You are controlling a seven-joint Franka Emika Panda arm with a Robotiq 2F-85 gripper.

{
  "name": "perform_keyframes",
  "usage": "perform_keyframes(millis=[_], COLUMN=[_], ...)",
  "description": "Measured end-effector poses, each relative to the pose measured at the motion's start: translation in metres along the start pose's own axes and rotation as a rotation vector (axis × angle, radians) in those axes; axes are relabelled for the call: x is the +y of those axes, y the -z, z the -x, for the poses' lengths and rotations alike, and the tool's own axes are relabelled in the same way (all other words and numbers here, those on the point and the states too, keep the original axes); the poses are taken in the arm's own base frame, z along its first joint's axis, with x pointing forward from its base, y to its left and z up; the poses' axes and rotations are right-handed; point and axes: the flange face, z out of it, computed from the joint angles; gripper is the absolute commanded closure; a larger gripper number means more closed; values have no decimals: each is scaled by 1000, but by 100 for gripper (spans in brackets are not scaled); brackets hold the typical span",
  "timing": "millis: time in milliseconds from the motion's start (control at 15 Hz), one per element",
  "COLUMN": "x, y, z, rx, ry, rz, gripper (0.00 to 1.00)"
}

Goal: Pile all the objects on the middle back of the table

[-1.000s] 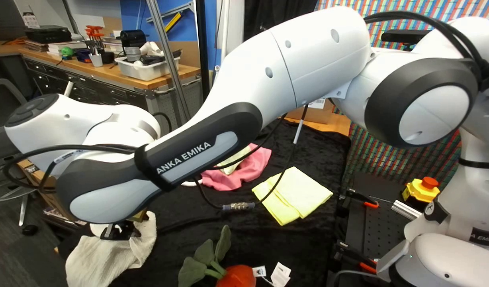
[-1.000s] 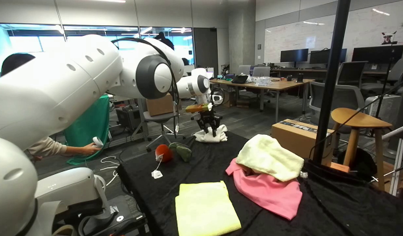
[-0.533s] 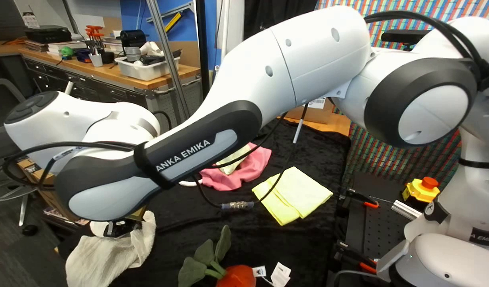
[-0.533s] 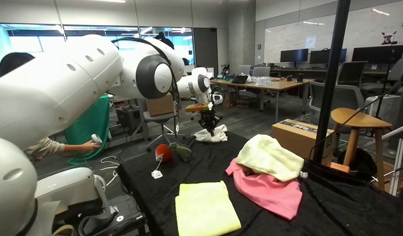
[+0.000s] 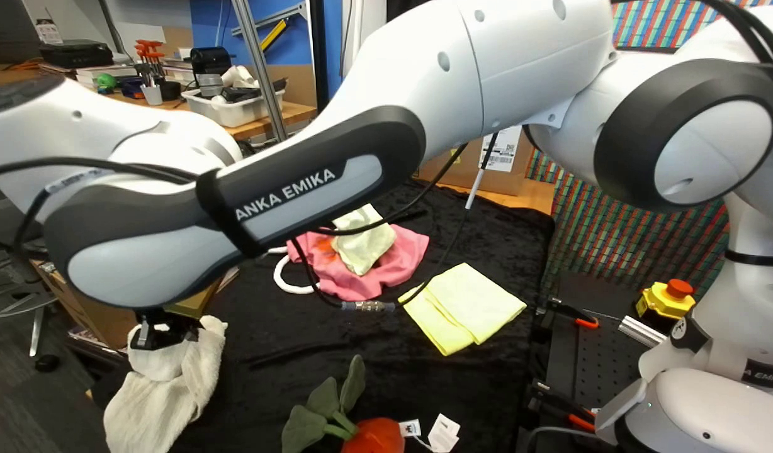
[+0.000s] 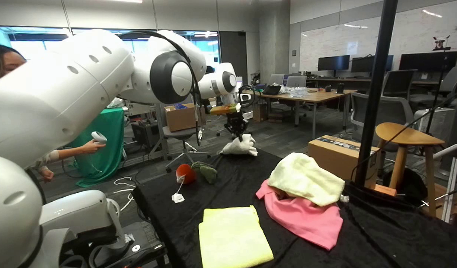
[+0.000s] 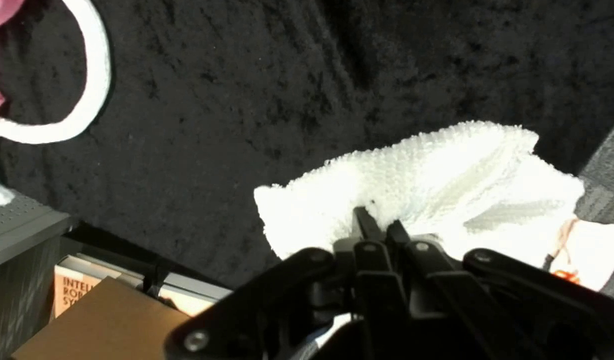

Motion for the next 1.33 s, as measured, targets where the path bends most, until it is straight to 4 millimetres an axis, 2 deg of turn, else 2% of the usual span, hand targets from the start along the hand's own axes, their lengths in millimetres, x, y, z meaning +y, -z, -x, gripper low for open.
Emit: perform_keyframes(millis=[133,333,533,733,867,1067,1333], x=[8,31,66,105,133,176,234], y=[34,82,122,150,163,172,161], z=[-2,2,13,31,46,74,121], rx=[40,95,145,188,212,224,200], ry=[1,3,-10,-46,-82,-147,-248], rz=[-9,-22,-50,-89,-109,-139,-156], gripper=[96,96,96,96,96,96,96])
